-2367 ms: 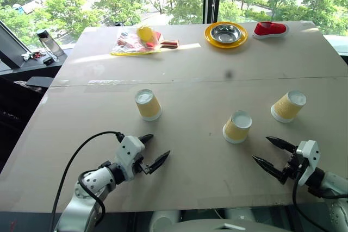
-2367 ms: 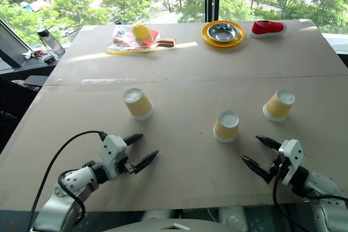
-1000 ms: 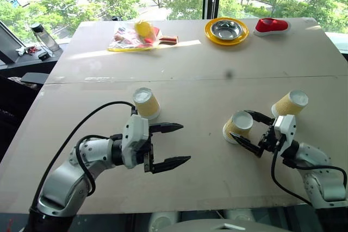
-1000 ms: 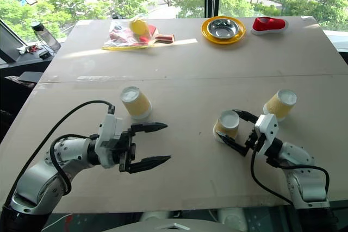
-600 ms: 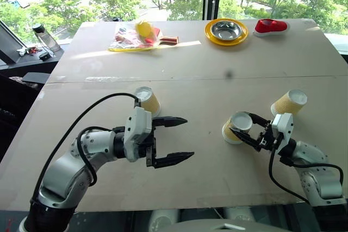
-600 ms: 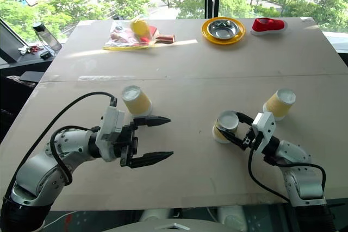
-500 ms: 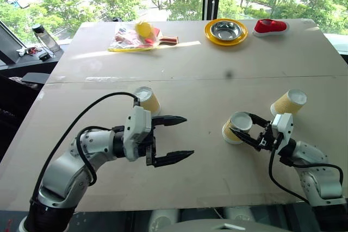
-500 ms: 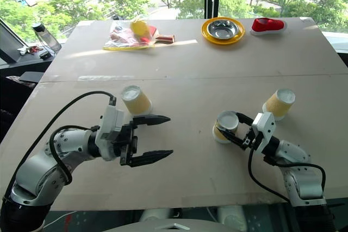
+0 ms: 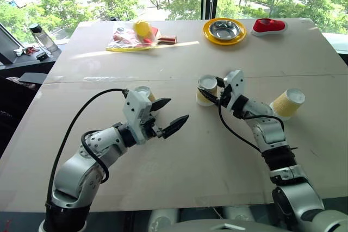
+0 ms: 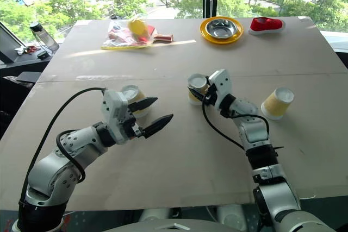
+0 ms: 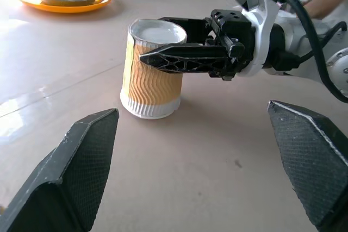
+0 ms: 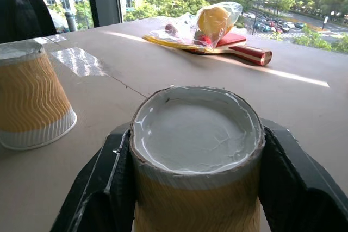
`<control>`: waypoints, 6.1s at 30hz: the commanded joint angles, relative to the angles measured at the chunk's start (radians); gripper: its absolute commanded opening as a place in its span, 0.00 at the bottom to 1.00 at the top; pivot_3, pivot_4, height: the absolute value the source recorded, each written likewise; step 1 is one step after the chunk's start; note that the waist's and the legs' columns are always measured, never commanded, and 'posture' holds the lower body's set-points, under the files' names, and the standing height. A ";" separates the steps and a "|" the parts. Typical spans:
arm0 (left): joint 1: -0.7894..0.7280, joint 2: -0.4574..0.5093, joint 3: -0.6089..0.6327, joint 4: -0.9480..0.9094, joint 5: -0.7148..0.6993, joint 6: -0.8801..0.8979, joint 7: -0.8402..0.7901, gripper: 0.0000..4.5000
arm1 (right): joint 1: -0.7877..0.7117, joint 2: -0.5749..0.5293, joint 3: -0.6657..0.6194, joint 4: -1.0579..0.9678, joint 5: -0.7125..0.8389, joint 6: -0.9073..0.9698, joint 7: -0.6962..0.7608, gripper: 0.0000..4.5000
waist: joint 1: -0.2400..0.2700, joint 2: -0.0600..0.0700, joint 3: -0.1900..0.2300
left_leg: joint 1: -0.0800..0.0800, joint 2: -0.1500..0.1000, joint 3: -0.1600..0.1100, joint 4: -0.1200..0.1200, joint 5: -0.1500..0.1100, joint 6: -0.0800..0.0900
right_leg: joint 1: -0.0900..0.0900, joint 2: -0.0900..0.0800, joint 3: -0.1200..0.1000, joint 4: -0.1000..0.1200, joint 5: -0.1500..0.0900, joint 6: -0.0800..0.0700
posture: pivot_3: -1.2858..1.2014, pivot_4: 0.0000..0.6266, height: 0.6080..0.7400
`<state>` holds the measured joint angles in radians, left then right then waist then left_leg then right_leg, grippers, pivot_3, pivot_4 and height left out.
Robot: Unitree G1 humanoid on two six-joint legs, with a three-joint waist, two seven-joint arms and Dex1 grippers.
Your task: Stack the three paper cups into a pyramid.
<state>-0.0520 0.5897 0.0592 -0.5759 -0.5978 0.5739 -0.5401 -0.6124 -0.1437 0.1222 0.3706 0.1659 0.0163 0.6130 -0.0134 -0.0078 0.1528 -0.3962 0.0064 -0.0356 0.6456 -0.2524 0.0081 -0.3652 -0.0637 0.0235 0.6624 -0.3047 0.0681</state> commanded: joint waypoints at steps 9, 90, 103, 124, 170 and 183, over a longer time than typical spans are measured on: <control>-0.068 -0.042 -0.018 0.011 0.061 -0.021 0.025 1.00 | -0.030 0.004 -0.052 0.047 -0.013 -0.075 -0.036 0.99 | -0.004 0.000 0.000 | -0.001 0.000 0.002 -0.001 0.000 0.000 | -0.003 0.000 0.002 0.001 0.000 0.000 | 0.52 0.24 1.00; -0.025 -0.164 -0.092 -0.002 0.172 -0.150 -0.003 1.00 | 0.113 0.003 -0.088 -0.180 0.010 0.050 -0.185 0.98 | -0.024 0.000 0.000 | -0.001 0.001 0.003 0.001 0.000 0.001 | -0.003 0.001 0.005 0.003 0.000 0.000 | 0.52 0.24 1.00; 0.317 -0.272 0.028 -0.121 0.381 -0.421 0.210 1.00 | 0.378 -0.258 -0.231 -0.522 0.217 0.052 0.080 0.98 | -0.003 0.000 0.000 | -0.003 0.001 0.004 -0.001 -0.003 0.004 | -0.003 -0.002 0.004 0.000 0.000 0.000 | 0.52 0.24 1.00; 0.060 -0.333 0.055 0.331 0.480 -0.542 0.287 1.00 | 0.660 -0.407 -0.195 -0.862 0.480 0.173 0.350 0.98 | 0.005 -0.004 -0.001 | 0.000 0.000 -0.001 0.004 -0.003 0.005 | 0.004 0.001 -0.001 0.000 0.001 0.000 | 0.52 0.24 1.00; -0.956 -0.428 -0.179 1.067 0.337 -0.501 -0.350 0.47 | 0.685 -0.287 -0.311 -0.974 0.444 0.148 0.004 1.00 | 0.002 -0.005 0.000 | -0.003 -0.002 -0.003 0.005 -0.002 0.004 | 0.002 0.002 -0.003 0.001 0.000 0.001 | 0.52 0.24 1.00; -0.933 -0.388 -0.170 1.083 0.397 -0.506 -0.327 0.47 | 0.701 -0.291 -0.310 -0.979 0.447 0.143 -0.004 1.00 | 0.001 -0.005 0.000 | -0.003 -0.002 -0.003 0.005 -0.002 0.004 | 0.002 0.002 -0.002 0.001 0.000 0.001 | 0.52 0.24 1.00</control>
<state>-0.9827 0.1960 -0.1264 0.5263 -0.1991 0.0834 -0.8685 0.0908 -0.4295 -0.1716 -0.5723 0.5985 0.1707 0.6070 -0.0125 -0.0131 0.1528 -0.3989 0.0044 -0.0382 0.6508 -0.2546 0.0122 -0.3631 -0.0618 0.0212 0.6633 -0.3048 0.0690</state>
